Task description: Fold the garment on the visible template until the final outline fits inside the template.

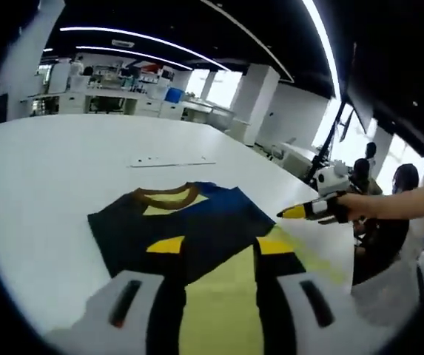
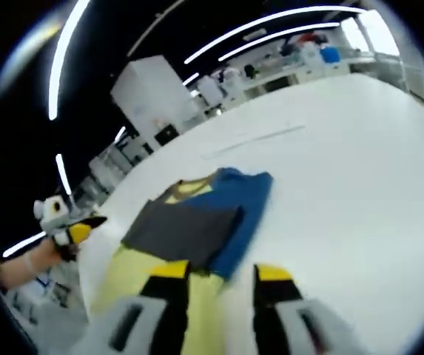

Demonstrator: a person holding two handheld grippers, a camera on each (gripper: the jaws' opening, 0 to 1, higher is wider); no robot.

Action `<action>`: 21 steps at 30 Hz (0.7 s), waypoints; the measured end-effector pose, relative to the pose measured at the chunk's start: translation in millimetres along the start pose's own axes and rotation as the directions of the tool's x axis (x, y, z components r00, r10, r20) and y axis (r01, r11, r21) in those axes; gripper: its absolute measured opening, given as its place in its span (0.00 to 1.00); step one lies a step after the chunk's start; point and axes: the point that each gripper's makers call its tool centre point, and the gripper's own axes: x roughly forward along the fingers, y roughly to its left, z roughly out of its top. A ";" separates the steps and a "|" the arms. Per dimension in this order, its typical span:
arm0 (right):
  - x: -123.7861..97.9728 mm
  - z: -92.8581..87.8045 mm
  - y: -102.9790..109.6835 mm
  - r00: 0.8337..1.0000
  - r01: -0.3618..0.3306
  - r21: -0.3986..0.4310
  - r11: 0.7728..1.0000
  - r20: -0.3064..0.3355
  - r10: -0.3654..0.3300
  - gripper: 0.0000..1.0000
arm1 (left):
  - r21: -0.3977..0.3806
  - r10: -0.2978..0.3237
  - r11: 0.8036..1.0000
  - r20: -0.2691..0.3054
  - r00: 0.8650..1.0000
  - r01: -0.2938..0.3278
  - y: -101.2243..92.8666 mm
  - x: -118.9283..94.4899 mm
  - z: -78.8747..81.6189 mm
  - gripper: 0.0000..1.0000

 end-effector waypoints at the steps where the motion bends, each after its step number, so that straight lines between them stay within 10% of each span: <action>1: 3.5 -0.2 -0.4 1.000 0.000 0.014 1.000 -0.003 0.000 0.26 | -0.010 0.006 1.000 0.008 1.000 -0.006 2.4 -4.5 -0.1 0.32; 13: 31.2 -1.3 -1.6 0.998 0.037 0.093 0.995 -0.050 -0.032 0.00 | -0.083 0.114 0.990 0.013 0.993 -0.113 26.1 -46.8 -23.9 0.32; 21: 32.8 9.4 -10.7 0.997 0.077 0.025 0.997 -0.033 -0.076 0.00 | -0.119 0.149 0.982 -0.002 0.989 -0.148 37.6 -52.5 -39.0 0.32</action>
